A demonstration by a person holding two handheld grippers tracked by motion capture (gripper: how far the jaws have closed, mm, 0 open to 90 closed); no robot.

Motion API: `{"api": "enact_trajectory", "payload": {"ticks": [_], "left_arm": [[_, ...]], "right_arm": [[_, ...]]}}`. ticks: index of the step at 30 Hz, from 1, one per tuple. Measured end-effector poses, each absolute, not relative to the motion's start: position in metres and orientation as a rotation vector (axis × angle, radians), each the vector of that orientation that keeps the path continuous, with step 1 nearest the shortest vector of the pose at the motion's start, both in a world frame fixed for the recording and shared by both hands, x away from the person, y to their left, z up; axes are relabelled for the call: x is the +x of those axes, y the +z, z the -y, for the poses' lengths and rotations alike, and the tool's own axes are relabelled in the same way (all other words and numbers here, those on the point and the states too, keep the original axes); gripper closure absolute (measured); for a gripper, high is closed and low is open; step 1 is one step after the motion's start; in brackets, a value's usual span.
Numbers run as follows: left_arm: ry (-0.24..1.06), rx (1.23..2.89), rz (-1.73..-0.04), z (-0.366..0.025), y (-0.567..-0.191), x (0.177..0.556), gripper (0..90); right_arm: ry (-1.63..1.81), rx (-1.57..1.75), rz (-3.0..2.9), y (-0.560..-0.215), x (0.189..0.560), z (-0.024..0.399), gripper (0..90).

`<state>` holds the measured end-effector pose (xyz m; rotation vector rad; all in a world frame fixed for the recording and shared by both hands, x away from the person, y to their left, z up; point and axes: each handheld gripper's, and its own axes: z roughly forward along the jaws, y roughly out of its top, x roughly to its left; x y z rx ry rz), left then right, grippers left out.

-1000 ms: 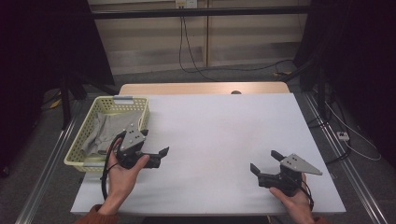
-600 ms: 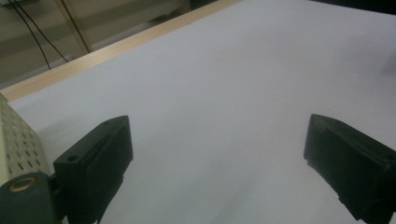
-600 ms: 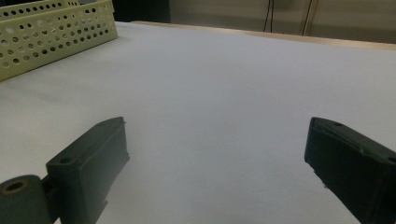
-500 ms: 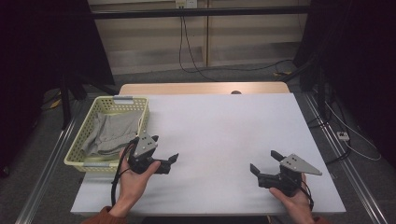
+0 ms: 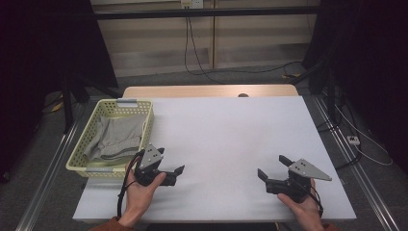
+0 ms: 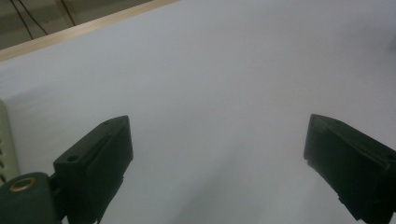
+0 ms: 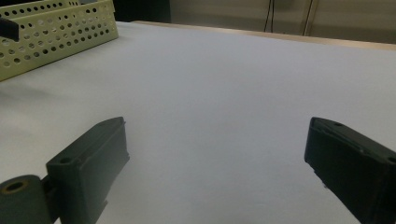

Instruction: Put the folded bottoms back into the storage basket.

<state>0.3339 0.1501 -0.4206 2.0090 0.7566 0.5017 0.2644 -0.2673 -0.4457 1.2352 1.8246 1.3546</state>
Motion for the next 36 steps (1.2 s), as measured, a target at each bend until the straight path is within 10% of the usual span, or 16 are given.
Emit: {"api": "enact_trajectory", "payload": {"ticks": [36], "left_arm": [[0.438,1.947,-0.798,-0.160,-0.442,0.324,7.6]], "right_arm": [[1.349,1.230,-1.817,-0.445,0.264,0.269,5.7]]}}
